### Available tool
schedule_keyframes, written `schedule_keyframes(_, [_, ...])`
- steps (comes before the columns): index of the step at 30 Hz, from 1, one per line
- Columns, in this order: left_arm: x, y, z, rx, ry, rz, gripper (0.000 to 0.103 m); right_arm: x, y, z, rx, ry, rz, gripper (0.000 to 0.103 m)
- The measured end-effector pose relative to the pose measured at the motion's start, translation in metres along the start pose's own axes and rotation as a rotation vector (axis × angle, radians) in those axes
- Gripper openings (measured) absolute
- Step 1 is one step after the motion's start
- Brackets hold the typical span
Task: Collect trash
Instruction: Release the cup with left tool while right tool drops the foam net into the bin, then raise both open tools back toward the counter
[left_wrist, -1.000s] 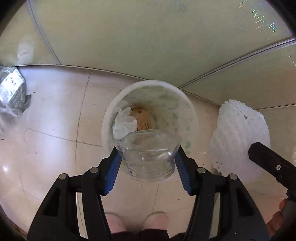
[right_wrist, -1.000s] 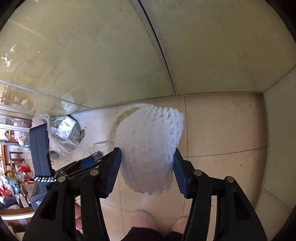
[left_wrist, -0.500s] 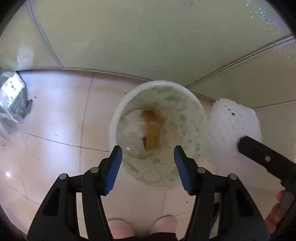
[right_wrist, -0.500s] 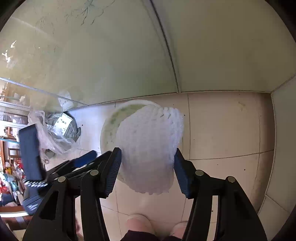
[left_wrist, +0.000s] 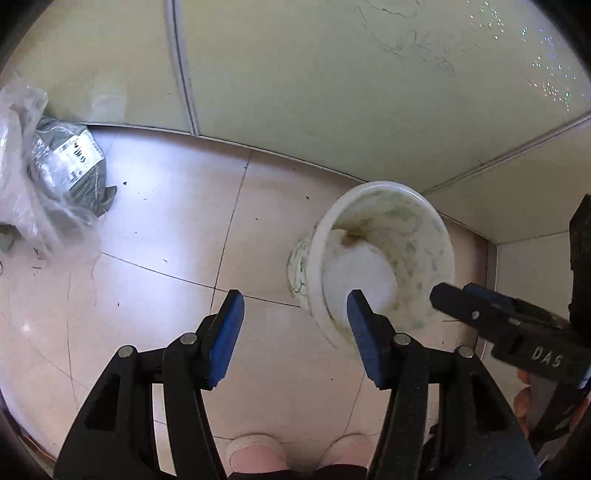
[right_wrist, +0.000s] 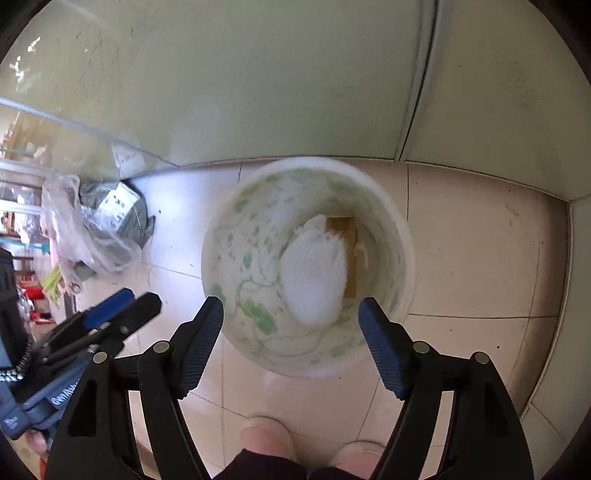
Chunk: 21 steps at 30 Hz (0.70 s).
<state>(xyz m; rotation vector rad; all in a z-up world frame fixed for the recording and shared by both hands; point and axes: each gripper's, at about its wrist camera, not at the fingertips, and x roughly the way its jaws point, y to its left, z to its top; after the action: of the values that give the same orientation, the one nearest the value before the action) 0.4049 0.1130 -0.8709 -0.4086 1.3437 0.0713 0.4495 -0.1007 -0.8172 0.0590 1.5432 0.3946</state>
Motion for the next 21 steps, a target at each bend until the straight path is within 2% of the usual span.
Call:
schedule_keyframes(6, [-0.03,-0.009,-0.001,0.039,-0.002,0.024,0.057,-0.042,0.01,-0.003,-0.008,-0.035,-0.008,0.073])
schedule_keyframes(9, [-0.07,-0.025,0.0,0.06,-0.005,0.027,0.057,-0.087,0.02,-0.004,-0.011,-0.067,-0.014,0.073])
schedule_keyframes(13, [-0.143,-0.049,0.005,0.069,-0.022,0.001,0.057,-0.171,0.038,-0.006,-0.011,-0.118,-0.015,0.073])
schedule_keyframes(21, [-0.322,-0.106,0.018,0.098,-0.111,-0.054,0.057,-0.366,0.076,-0.018,-0.012,-0.267,-0.006,0.073])
